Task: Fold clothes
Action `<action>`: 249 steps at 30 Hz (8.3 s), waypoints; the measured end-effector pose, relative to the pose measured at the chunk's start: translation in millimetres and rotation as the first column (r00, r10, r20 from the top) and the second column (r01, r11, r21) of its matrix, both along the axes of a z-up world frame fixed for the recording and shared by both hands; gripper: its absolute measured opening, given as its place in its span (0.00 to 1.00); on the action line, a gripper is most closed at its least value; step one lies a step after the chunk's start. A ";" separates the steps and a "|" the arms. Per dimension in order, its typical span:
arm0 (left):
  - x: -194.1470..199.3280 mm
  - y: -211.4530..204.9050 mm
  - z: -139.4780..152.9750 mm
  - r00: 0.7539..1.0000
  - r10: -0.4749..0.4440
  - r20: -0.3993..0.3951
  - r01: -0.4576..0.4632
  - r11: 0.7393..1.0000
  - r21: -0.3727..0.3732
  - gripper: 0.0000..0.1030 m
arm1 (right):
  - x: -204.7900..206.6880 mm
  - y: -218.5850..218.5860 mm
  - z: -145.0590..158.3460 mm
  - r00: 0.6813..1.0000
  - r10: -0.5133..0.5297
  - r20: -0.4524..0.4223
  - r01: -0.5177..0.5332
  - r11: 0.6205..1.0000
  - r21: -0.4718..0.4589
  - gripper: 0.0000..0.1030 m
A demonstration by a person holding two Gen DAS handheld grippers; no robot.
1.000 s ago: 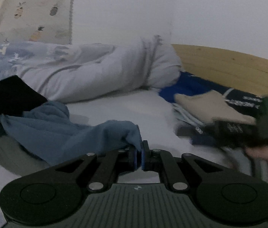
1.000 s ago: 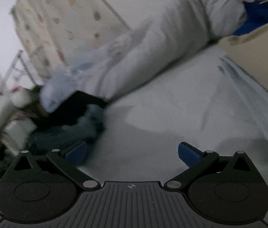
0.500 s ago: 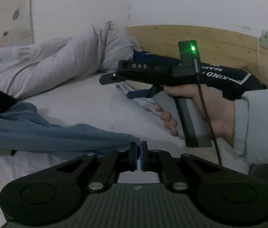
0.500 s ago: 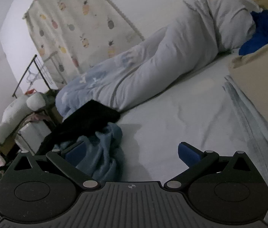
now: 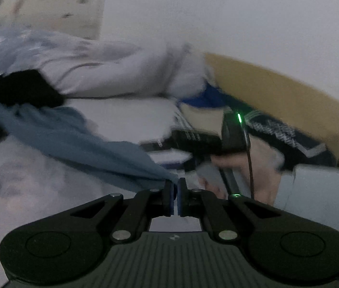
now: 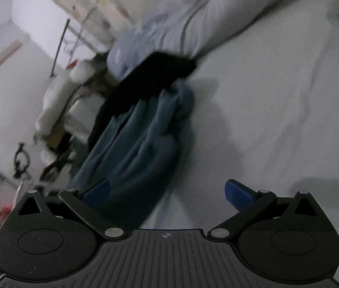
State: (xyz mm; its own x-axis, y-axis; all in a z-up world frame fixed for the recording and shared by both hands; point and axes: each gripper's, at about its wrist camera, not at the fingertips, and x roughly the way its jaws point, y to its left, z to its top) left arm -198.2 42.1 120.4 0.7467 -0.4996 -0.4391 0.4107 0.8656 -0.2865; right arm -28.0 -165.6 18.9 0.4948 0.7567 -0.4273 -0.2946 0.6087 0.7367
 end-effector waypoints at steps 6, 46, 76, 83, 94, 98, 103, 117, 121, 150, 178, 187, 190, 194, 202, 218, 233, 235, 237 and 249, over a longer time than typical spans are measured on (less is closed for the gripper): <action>-13.8 33.8 12.0 0.988 0.156 -0.011 -0.156 0.981 -0.117 0.05 | -6.2 47.0 -9.2 0.996 0.074 -0.044 -0.066 0.985 0.163 0.95; 46.4 79.4 -36.2 0.896 0.382 -0.227 -0.391 0.920 0.005 0.77 | -89.7 156.3 12.1 0.851 0.425 0.308 -0.163 0.773 -0.614 0.62; 64.0 122.6 -77.8 0.854 0.318 -0.412 -0.437 0.868 -0.236 0.06 | -124.7 139.9 54.2 0.673 0.587 0.449 -0.388 0.798 -0.461 0.53; 30.5 157.9 -4.3 0.910 0.319 -0.266 -0.399 0.849 -0.346 0.06 | -105.5 121.5 57.0 0.681 0.466 0.565 -0.048 0.798 -0.600 0.81; 35.1 174.4 83.8 0.939 0.307 -0.156 -0.343 0.870 -0.355 0.06 | -72.2 199.6 12.9 0.608 0.417 0.675 0.178 0.757 -0.628 0.94; 48.9 171.8 106.6 0.947 0.290 -0.135 -0.319 0.887 -0.334 0.06 | -60.4 228.6 0.6 0.559 0.448 0.698 0.248 0.713 -0.656 0.94; 60.5 176.7 120.2 0.955 0.278 -0.108 -0.298 0.900 -0.319 0.06 | -14.9 250.4 -1.3 0.552 0.409 0.727 0.363 0.667 -0.651 0.94; 67.5 180.9 130.2 0.963 0.259 -0.078 -0.271 0.909 -0.317 0.06 | 51.4 177.1 61.3 0.730 -0.068 0.680 0.473 0.769 -0.430 0.02; 61.4 162.3 135.0 0.971 0.229 -0.070 -0.240 0.926 -0.291 0.06 | 39.7 105.1 104.3 0.696 -0.300 0.652 0.573 0.780 -0.252 0.02; -72.8 86.9 139.2 0.991 0.021 -0.134 -0.055 0.965 -0.257 0.06 | -198.8 -62.7 206.5 0.549 -0.532 0.644 0.696 0.718 -0.001 0.02; -121.7 67.9 43.4 0.847 0.048 -0.529 -0.151 0.977 -0.153 0.76 | -302.1 -92.1 142.3 0.710 -0.517 0.478 0.703 0.566 -0.430 0.55; -139.3 61.5 36.7 0.803 0.097 -0.588 -0.221 0.965 -0.142 0.88 | -246.1 -5.0 151.8 0.833 -0.276 0.479 0.469 0.812 -0.348 0.69; -148.3 59.7 31.4 0.783 0.118 -0.611 -0.234 0.965 -0.114 1.00 | -250.7 32.3 150.5 0.861 -0.149 0.486 0.356 0.860 -0.366 0.72; -157.9 62.4 20.2 0.744 0.155 -0.650 -0.259 0.964 -0.066 1.00 | -266.2 58.3 143.7 0.872 -0.072 0.484 0.281 0.883 -0.376 0.74; -163.7 91.9 31.9 0.802 0.248 -0.543 -0.359 0.927 -0.106 1.00 | -277.8 50.5 154.0 0.865 -0.104 0.492 0.323 0.865 -0.385 0.79; -63.0 141.4 46.1 0.844 0.415 -0.338 -0.480 0.867 -0.133 1.00 | -208.3 72.3 165.5 0.894 -0.011 0.448 0.245 0.849 -0.469 0.80; 5.5 174.7 31.2 0.839 0.467 -0.281 -0.508 0.857 -0.093 1.00 | 46.0 154.2 74.8 0.904 0.287 0.316 0.037 0.685 -0.727 0.55; 10.6 184.6 26.1 0.829 0.475 -0.294 -0.520 0.849 -0.096 1.00 | 55.4 163.7 64.7 0.899 0.320 0.298 0.011 0.665 -0.747 0.51; 12.8 194.1 22.5 0.823 0.480 -0.304 -0.529 0.842 -0.104 1.00 | 61.4 171.3 62.3 0.895 0.336 0.293 0.004 0.650 -0.760 0.18; -13.5 266.1 15.9 0.804 0.514 -0.300 -0.583 0.782 -0.221 1.00 | -85.7 251.9 157.5 0.650 0.566 0.507 0.030 0.647 -0.762 0.01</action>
State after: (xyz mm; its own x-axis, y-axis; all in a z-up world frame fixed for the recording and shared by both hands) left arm -211.8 308.2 136.3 0.8382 -0.1617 -0.5208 -0.2090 0.7868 -0.5807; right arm -113.7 86.3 176.4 0.6686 0.5521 -0.4981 -0.7328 0.6030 -0.3153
